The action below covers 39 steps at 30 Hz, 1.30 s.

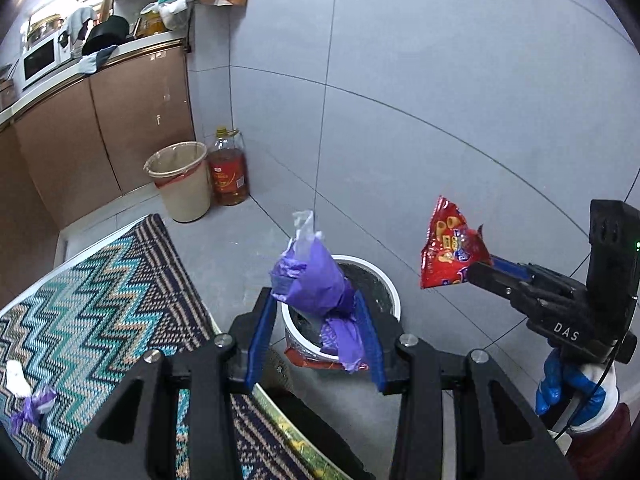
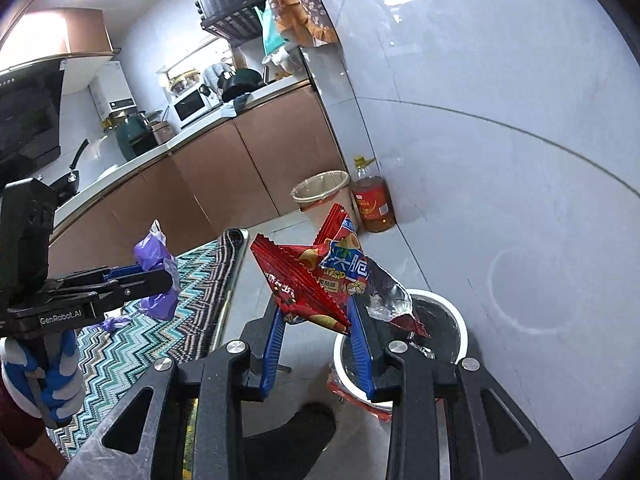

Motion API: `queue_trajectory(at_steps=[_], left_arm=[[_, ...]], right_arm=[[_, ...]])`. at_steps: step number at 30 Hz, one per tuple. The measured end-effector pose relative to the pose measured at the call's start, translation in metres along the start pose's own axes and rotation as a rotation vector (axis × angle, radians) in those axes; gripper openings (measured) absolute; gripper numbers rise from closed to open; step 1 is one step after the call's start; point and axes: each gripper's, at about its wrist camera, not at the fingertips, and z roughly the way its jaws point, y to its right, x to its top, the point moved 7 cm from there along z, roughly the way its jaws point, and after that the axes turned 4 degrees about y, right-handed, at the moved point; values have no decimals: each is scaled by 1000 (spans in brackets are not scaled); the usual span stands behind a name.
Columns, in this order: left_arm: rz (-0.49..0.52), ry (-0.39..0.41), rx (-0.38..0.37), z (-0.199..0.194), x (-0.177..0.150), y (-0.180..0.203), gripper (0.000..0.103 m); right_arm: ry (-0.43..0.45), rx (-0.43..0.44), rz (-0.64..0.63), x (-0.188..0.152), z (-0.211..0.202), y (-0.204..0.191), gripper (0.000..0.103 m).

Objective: Collect trash
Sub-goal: 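Carry both items over the white bin and open both tools to drop them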

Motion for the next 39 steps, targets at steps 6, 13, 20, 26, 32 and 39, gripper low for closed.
queue_trajectory(at_steps=[6, 13, 20, 26, 32, 39], left_arm=[[32, -15, -3, 20, 1, 6, 39], [42, -46, -13, 44, 0, 9, 39], [10, -156, -30, 103, -2, 9, 39], [0, -261, -22, 168, -7, 13, 40], [-16, -305, -16, 210, -7, 18, 41], [-53, -320, -28, 233, -4, 14, 52]], right_arm=[[-28, -5, 12, -3, 17, 10, 30], [-56, -10, 27, -9, 34, 22, 30], [-114, -47, 41, -18, 64, 44, 30], [-188, -95, 52, -28, 104, 70, 30], [-238, -137, 64, -38, 140, 91, 33], [-280, -175, 56, -52, 155, 109, 48]])
